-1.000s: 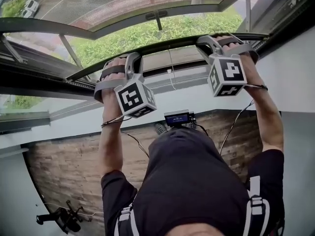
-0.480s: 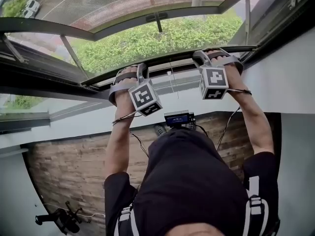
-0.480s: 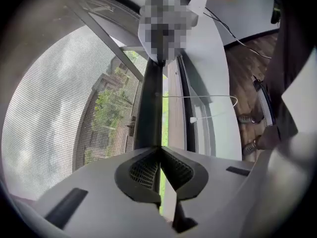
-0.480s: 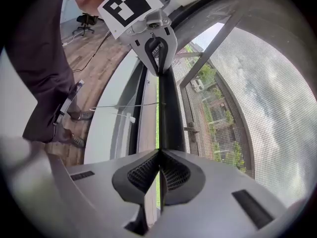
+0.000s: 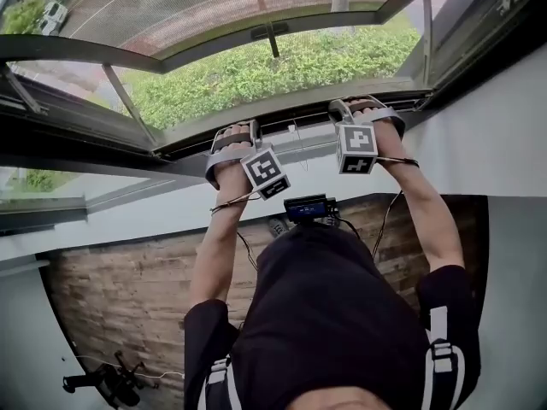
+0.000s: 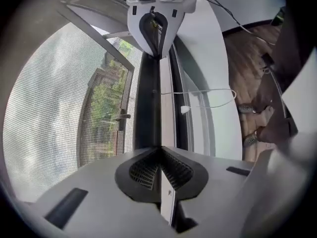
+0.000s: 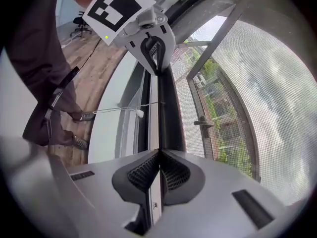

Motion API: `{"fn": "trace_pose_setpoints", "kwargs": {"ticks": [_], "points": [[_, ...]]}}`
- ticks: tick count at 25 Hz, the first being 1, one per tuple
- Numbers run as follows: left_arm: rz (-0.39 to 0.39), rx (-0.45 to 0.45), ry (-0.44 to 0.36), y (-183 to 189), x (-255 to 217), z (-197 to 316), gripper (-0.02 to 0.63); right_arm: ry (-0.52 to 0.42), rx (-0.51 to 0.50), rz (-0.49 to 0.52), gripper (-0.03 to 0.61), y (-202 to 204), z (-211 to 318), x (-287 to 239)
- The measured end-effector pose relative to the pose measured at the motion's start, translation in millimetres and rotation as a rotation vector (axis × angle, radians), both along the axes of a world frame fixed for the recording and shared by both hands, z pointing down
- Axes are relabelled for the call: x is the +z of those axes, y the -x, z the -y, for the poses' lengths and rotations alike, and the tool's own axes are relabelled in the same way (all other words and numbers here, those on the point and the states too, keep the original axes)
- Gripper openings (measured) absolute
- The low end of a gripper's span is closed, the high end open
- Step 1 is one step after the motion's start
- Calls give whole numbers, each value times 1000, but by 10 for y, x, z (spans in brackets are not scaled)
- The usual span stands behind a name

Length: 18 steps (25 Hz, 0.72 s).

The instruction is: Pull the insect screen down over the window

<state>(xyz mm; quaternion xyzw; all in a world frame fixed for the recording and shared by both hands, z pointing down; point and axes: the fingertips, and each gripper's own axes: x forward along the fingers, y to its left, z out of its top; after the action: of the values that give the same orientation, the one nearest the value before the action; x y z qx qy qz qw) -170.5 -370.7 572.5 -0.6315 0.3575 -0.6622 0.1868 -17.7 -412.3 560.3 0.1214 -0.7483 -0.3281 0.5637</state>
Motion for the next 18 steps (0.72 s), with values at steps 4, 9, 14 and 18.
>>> {"fn": "trace_pose_setpoints", "kwargs": {"ticks": [4,9,14,18], "points": [[18,-21,-60,-45,4,25,21,-4,0,2,20,17,-7,-27],[91,-5,-68,-109,33,79,23,-8,3,1,20,13,7,-21],[180,18,-22,-98,43,78,23,-28,1,5,21,22,9,-36],[195,19,-38,-128,27,81,23,-106,19,30,23,-6,-10,-74]]}}
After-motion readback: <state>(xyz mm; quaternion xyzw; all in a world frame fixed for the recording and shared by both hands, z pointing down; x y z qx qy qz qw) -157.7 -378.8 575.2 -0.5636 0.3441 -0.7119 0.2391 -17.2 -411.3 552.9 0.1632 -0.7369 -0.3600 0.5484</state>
